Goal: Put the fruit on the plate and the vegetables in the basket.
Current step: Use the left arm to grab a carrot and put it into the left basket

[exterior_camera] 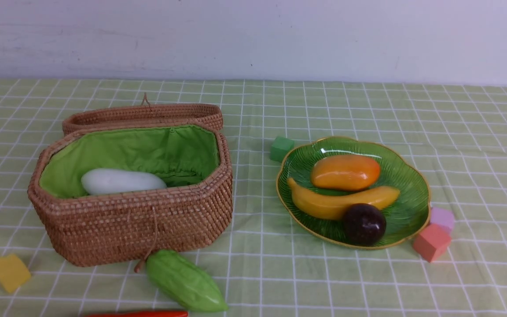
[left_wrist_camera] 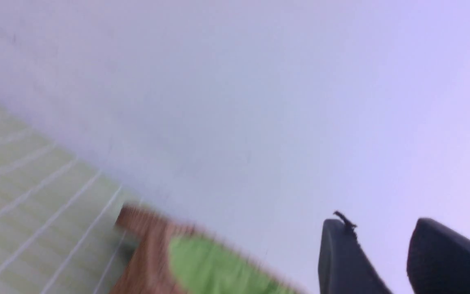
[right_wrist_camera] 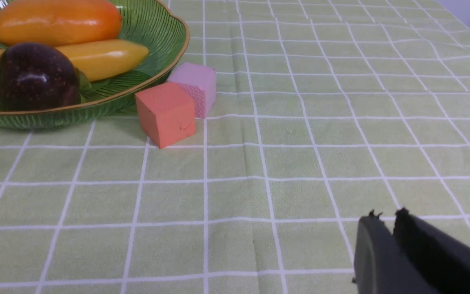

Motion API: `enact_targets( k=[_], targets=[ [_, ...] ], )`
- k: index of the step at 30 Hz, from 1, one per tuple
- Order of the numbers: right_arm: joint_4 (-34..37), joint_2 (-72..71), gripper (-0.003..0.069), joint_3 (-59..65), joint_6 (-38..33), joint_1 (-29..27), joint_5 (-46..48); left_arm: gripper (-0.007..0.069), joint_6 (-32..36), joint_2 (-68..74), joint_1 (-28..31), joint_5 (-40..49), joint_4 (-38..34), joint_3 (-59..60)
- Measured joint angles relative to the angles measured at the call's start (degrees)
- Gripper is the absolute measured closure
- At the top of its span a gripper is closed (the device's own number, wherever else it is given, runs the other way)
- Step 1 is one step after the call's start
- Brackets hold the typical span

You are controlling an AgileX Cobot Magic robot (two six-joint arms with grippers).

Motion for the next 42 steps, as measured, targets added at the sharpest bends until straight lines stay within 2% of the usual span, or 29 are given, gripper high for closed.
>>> enact_targets(
  k=[3,5,7,12,15,16,19,22,30,33,35,36,39,42],
  targets=[
    [0.0,0.0,0.0575,0.0,0.0,0.0,0.0,0.0386,-0.1,0.0,0.0,-8.6,1.0,-0.6],
    [0.0,0.0,0.0573,0.0,0.0,0.0,0.0,0.0386,-0.2,0.0,0.0,-9.0,2.4,-2.1],
    [0.0,0.0,0.057,0.0,0.0,0.0,0.0,0.0386,-0.2,0.0,0.0,-5.2,6.3,-8.1],
    [0.0,0.0,0.0564,0.0,0.0,0.0,0.0,0.0386,0.4,2.8,0.0,13.3,11.8,-26.4],
    [0.0,0.0,0.0559,0.0,0.1,0.0,0.0,0.0386,0.6,9.9,0.0,29.7,13.0,-39.8],
    [0.0,0.0,0.0557,0.0,0.1,0.0,0.0,0.0386,0.6,12.9,0.0,38.0,13.5,-44.7],
    [0.0,0.0,0.0554,0.0,0.1,0.0,0.0,0.0386,0.3,19.5,0.0,51.7,14.1,-51.0],
    [0.0,0.0,0.0551,0.0,0.1,0.0,0.0,0.0386,0.2,25.3,0.0,59.4,14.0,-53.7],
    [0.0,0.0,0.0541,0.0,0.1,0.0,0.0,0.0386,0.0,35.5,0.0,65.8,11.5,-54.6],
    [0.0,0.0,0.0541,0.0,0.1,0.0,0.0,0.0386,-3.2,39.6,0.0,71.9,12.4,-54.6],
    [0.0,0.0,0.0541,0.0,0.1,0.0,0.0,0.0386,-8.6,43.0,0.0,76.5,14.6,-54.6],
    [0.0,0.0,0.0538,0.0,0.1,0.0,0.0,0.0386,-14.3,45.3,0.0,80.2,17.0,-54.6],
    [0.0,0.0,0.0534,0.0,0.1,0.0,0.0,0.0386,-25.8,49.5,0.0,86.9,23.2,-54.6],
    [0.0,0.0,0.0531,0.0,0.1,0.0,0.0,0.0385,-30.0,51.9,0.0,89.7,26.7,-54.6]
  ],
)
